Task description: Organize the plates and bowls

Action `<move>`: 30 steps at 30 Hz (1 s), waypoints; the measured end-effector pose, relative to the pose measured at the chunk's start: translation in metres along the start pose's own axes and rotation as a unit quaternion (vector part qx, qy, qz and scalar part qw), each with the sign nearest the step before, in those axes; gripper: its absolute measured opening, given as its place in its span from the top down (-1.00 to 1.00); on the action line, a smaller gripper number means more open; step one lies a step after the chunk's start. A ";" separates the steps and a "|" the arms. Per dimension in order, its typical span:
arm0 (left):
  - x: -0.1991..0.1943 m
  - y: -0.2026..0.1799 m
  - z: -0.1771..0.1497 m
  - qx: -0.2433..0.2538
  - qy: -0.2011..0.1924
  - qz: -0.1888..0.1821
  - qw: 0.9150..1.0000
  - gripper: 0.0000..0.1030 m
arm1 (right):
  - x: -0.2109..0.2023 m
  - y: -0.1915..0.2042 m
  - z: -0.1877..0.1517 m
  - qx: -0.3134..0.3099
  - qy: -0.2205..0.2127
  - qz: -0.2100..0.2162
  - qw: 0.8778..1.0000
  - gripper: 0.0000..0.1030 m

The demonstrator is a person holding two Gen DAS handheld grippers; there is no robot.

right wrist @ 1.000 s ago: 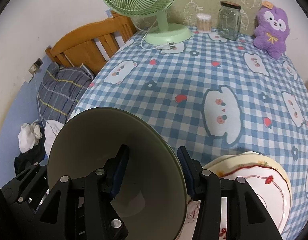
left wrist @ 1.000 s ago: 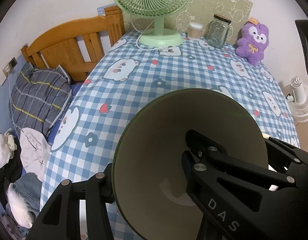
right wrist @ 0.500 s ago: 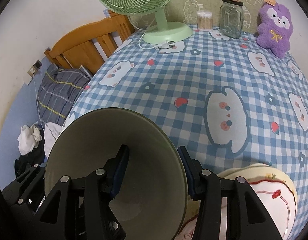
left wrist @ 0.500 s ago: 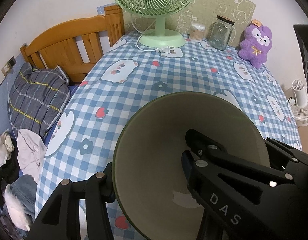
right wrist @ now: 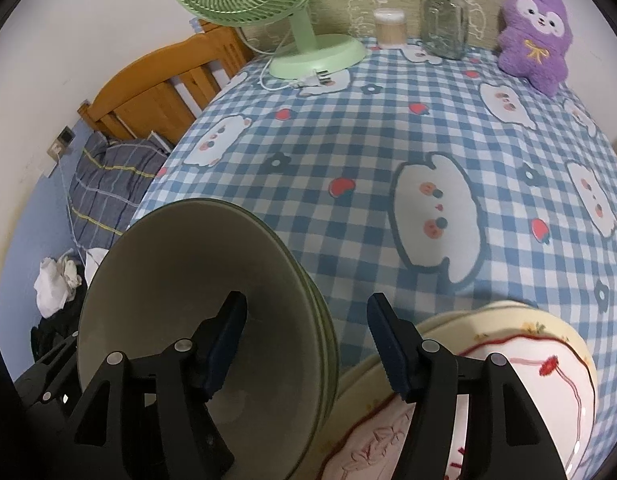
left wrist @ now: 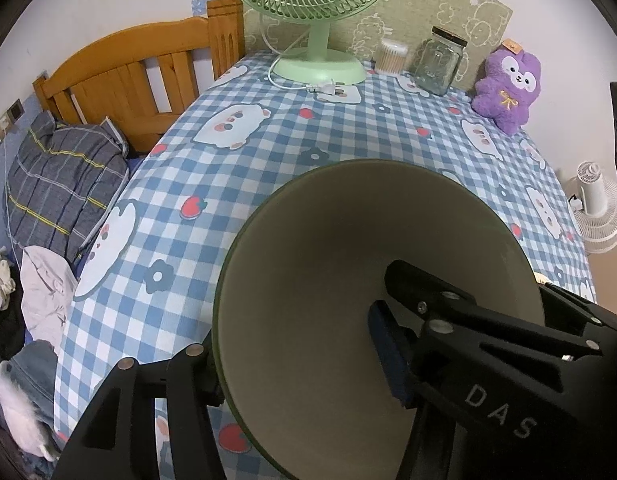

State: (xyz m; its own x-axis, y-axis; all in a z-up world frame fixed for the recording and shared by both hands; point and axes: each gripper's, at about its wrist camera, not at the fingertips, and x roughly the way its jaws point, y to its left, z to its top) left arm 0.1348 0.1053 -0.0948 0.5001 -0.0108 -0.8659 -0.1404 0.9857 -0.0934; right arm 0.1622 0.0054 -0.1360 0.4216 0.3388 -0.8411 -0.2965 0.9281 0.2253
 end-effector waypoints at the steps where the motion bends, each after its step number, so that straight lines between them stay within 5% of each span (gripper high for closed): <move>1: -0.001 -0.001 -0.001 0.004 -0.003 0.003 1.000 -0.17 | 0.000 0.000 -0.001 0.002 0.000 0.003 1.000 -0.16; 3: -0.001 -0.003 -0.001 0.011 -0.005 0.004 1.000 -0.14 | 0.001 0.001 -0.002 0.008 0.004 0.028 1.000 0.13; 30: -0.017 -0.004 0.012 0.000 -0.009 -0.001 1.000 -0.11 | -0.020 0.013 0.013 0.000 -0.020 0.007 1.000 0.11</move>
State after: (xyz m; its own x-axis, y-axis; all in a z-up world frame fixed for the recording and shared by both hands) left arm 0.1369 0.1034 -0.0744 0.5152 -0.0090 -0.8570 -0.1401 0.9856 -0.0945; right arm 0.1610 0.0132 -0.1102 0.4520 0.3584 -0.8168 -0.3030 0.9230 0.2373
